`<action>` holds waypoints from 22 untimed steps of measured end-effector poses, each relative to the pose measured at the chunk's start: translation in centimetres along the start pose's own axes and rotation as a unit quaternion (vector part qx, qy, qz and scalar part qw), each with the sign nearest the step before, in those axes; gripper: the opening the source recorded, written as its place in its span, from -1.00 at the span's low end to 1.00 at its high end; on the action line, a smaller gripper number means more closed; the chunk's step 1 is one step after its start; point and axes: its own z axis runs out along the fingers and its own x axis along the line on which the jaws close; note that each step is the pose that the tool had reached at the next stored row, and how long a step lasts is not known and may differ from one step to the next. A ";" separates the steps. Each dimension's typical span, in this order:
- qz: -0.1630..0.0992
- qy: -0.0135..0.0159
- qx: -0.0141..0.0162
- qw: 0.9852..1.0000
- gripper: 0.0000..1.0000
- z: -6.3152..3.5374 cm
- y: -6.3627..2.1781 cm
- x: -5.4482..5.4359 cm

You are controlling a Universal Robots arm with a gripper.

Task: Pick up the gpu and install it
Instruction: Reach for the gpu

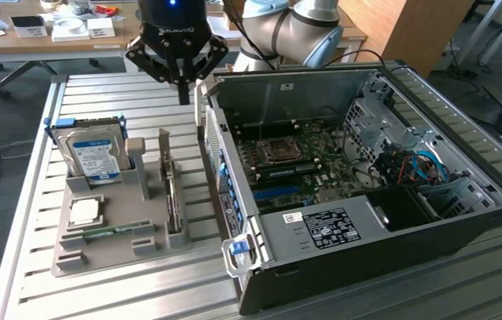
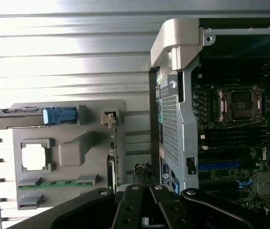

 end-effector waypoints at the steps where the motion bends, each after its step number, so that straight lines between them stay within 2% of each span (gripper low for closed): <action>1: 0.000 0.000 0.000 1.000 -0.79 -0.02 -0.02 0.3; 5: 0.000 -0.001 0.000 1.000 -0.79 -0.05 -0.08 1.1; 10: 0.000 0.000 0.000 1.000 -0.79 -0.06 -0.09 1.2; 16: 0.000 -0.001 0.000 1.000 -0.79 -0.09 -0.15 2.1; 22: 0.000 0.000 0.000 1.000 -0.79 -0.11 -0.29 2.4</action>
